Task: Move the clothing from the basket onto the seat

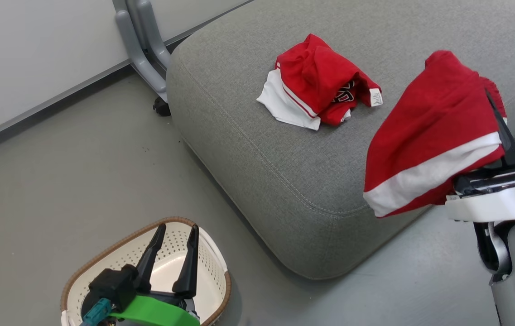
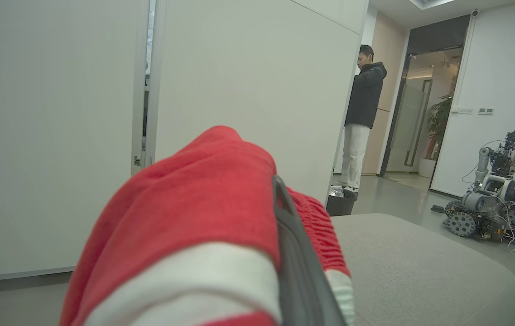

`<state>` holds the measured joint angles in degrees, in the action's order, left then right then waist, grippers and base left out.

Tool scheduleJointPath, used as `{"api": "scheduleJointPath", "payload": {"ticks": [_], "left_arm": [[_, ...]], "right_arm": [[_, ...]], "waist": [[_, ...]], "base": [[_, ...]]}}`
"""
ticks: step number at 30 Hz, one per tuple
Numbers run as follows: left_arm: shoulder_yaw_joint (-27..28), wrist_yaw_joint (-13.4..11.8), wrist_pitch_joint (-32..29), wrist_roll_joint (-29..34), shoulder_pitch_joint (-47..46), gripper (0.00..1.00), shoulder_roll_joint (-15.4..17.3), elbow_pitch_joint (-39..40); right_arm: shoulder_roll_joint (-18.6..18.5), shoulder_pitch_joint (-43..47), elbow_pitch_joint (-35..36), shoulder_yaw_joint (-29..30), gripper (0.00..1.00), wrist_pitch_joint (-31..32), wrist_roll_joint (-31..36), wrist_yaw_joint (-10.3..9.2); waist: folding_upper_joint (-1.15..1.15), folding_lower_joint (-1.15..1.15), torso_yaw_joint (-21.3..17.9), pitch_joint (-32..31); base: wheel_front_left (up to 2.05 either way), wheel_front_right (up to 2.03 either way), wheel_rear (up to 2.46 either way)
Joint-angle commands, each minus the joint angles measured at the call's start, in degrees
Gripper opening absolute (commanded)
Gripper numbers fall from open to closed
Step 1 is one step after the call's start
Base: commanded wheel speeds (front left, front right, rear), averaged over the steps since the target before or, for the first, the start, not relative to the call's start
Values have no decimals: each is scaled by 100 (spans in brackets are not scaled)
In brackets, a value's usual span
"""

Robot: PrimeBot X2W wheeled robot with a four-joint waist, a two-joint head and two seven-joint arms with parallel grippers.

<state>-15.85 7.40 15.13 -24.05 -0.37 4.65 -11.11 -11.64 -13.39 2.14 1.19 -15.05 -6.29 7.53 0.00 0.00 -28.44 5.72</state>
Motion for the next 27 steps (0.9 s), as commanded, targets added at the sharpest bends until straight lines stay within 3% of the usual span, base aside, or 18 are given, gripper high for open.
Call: {"api": "scheduleJointPath", "payload": {"ticks": [1, 15, 22, 27], "left_arm": [[25, 14, 1, 64, 78, 100, 24, 45], [-635, 14, 1, 295, -1027, 100, 491, 261], [-1169, 14, 0, 423, -1747, 100, 799, 275], [-1396, 14, 0, 385, -2108, 100, 964, 261]], "right_arm": [[-56, -156, 14, -27, 0, -18, 33, -8], [-809, -2013, -29, 768, 0, -18, -91, -8], [-1149, -3128, -508, 1219, 0, -19, -209, -8], [-1086, -3724, -1082, 1544, 0, -18, -208, -8]], "waist": [[0, 0, -24, 82], [0, 0, 787, 1794], [0, 0, 1224, 2673], [0, 0, 1454, 3115]], "base": [[0, 0, 0], [0, 0, 0], [0, 0, 0], [0, 0, 0]]}}
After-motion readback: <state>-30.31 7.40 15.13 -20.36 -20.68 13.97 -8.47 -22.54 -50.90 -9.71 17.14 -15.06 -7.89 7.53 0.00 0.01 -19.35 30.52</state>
